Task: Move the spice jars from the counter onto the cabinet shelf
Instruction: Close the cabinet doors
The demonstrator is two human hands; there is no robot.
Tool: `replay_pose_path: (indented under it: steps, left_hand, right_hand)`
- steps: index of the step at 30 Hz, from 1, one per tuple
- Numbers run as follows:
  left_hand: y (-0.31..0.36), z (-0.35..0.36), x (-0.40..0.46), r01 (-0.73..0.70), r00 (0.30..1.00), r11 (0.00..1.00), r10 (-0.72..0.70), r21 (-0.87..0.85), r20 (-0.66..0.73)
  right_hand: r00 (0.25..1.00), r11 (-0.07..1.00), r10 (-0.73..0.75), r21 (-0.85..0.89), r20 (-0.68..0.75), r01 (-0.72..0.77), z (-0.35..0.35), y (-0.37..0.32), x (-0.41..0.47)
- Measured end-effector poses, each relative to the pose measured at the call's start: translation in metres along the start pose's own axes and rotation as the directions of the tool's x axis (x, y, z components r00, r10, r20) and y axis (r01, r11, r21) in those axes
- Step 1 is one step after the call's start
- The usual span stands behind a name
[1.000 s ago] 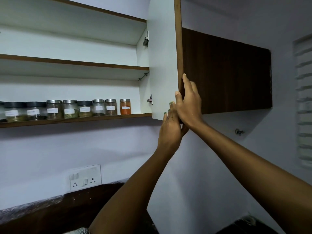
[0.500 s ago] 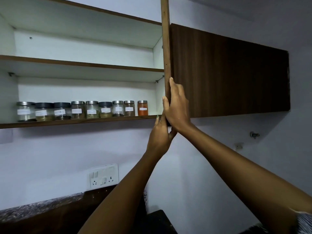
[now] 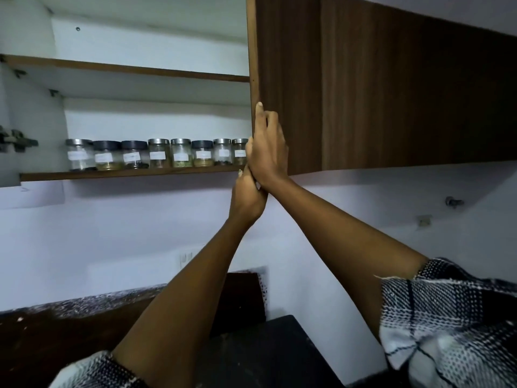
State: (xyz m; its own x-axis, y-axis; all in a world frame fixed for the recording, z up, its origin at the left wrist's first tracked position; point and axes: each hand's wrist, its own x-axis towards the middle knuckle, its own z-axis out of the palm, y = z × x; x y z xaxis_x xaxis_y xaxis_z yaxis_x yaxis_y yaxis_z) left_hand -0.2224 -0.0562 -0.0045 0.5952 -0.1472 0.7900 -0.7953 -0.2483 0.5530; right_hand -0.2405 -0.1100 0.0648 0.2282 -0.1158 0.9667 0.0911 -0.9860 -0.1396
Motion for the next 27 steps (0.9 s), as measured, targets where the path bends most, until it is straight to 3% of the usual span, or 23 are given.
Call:
replay_pose_path:
  steps: [14, 21, 27]
  left_hand:
    - [-0.059, -0.016, 0.026, 0.029, 0.985, 0.99, -0.052, -0.14, -0.163]
    - [-0.098, -0.023, 0.047, 0.03, 0.968, 0.981, -0.076, -0.19, -0.239]
    - [-0.126, -0.018, 0.074, 0.078, 0.943, 0.995, -0.094, -0.064, -0.319]
  right_hand:
    - [0.995, 0.996, -0.089, 0.017, -0.039, 0.089, 0.075, -0.019, 0.007]
    - [0.981, 0.973, -0.195, 0.128, 0.015, 0.191, 0.125, -0.011, 0.015]
    - [0.967, 0.949, -0.248, 0.214, 0.061, 0.23, 0.169, 0.0, 0.013]
